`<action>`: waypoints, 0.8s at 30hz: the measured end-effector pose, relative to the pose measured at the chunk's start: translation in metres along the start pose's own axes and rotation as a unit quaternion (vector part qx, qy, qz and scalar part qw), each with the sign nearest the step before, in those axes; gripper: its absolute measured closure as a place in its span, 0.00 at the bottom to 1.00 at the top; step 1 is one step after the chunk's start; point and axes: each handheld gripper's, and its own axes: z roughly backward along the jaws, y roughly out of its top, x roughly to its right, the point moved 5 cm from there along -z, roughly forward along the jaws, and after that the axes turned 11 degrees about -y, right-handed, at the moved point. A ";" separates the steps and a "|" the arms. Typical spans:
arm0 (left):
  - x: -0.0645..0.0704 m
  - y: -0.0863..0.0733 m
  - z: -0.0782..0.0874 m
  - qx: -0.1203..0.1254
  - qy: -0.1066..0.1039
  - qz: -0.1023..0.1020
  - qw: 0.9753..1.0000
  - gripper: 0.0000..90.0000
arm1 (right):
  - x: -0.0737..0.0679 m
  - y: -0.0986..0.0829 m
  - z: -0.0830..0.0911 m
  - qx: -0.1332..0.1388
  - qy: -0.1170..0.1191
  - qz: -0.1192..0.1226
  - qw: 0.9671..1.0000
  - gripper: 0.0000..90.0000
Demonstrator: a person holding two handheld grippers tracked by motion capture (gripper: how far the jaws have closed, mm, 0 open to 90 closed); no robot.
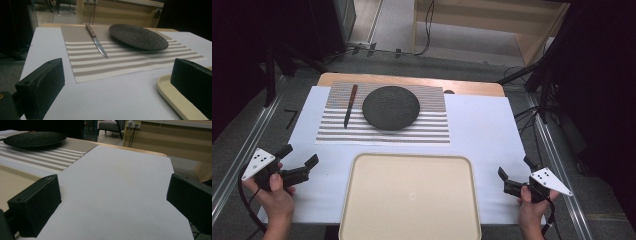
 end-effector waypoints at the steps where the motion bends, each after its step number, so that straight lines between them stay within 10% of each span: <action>1: 0.003 0.007 -0.002 0.001 0.007 -0.007 1.000 0.00 | 0.000 0.000 0.000 -0.002 0.001 0.001 1.000 0.00; 24: -0.002 0.055 -0.040 -0.034 0.011 -0.013 0.999 0.00 | -0.002 -0.002 -0.002 -0.004 0.010 0.002 1.000 0.00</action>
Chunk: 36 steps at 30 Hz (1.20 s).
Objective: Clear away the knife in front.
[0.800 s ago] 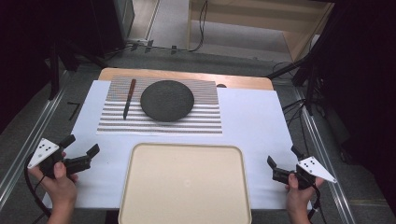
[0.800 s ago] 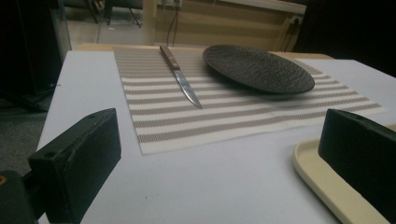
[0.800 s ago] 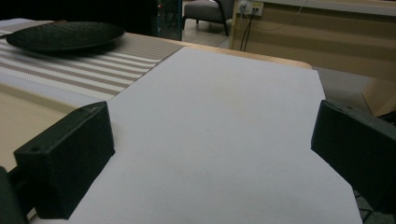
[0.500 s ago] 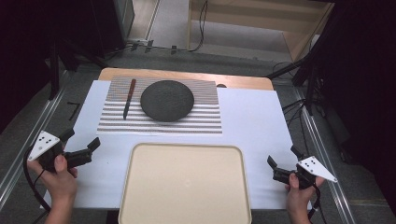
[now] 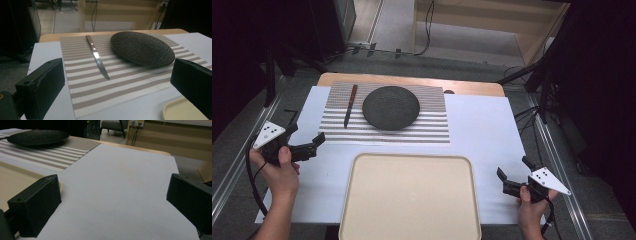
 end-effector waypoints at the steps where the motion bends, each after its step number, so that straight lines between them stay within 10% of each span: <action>1: -0.001 0.001 -0.003 -0.002 0.001 0.001 1.000 0.00 | 0.000 0.000 0.000 0.000 0.001 0.000 1.000 0.00; 14: -0.015 0.021 -0.048 -0.032 -0.021 0.030 0.999 0.01 | 0.000 0.000 -0.001 0.000 0.004 -0.003 1.000 0.00; 36: -0.046 0.030 -0.139 -0.139 0.037 0.058 0.988 0.43 | 0.000 -0.001 -0.001 -0.003 0.006 -0.003 1.000 0.00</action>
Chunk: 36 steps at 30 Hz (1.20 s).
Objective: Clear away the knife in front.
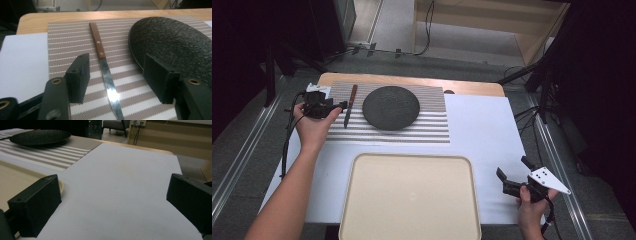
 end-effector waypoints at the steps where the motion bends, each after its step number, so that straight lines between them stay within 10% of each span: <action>1: -0.001 0.002 -0.004 -0.005 0.000 0.003 1.000 0.43 | 0.000 0.000 0.000 0.000 0.000 0.000 1.000 0.00; 17: -0.017 0.027 -0.053 -0.069 0.026 0.036 0.997 0.60 | 0.001 0.000 -0.001 -0.003 0.000 -0.004 1.000 0.00; 36: -0.023 0.017 -0.095 -0.160 0.092 0.057 0.981 0.82 | 0.002 -0.001 -0.001 -0.003 0.000 -0.008 1.000 0.00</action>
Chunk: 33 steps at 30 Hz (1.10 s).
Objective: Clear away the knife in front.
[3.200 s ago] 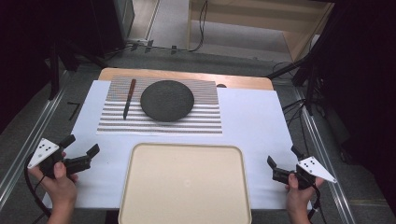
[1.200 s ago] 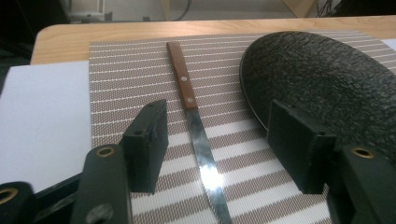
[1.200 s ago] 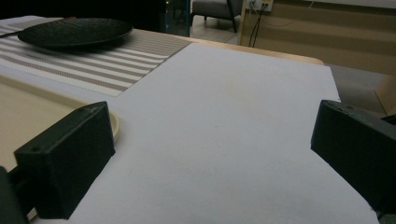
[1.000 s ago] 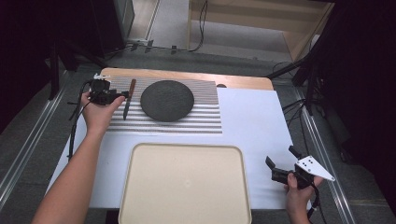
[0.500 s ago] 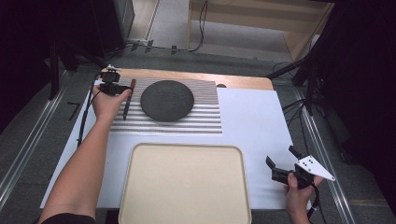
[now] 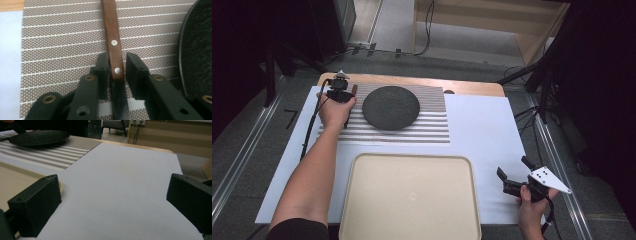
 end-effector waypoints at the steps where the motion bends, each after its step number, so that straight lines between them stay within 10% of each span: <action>1: 0.000 0.000 0.000 -0.001 0.001 0.001 1.000 0.83 | 0.000 0.000 0.000 0.000 0.000 0.001 1.000 0.00; 18: 0.002 0.002 -0.001 -0.012 0.016 0.005 1.000 0.85 | 0.000 -0.001 -0.003 -0.010 -0.010 0.003 1.000 0.00; 33: 0.000 0.001 0.008 0.000 -0.013 -0.004 1.000 0.86 | 0.001 -0.001 -0.002 -0.011 -0.006 -0.003 1.000 0.00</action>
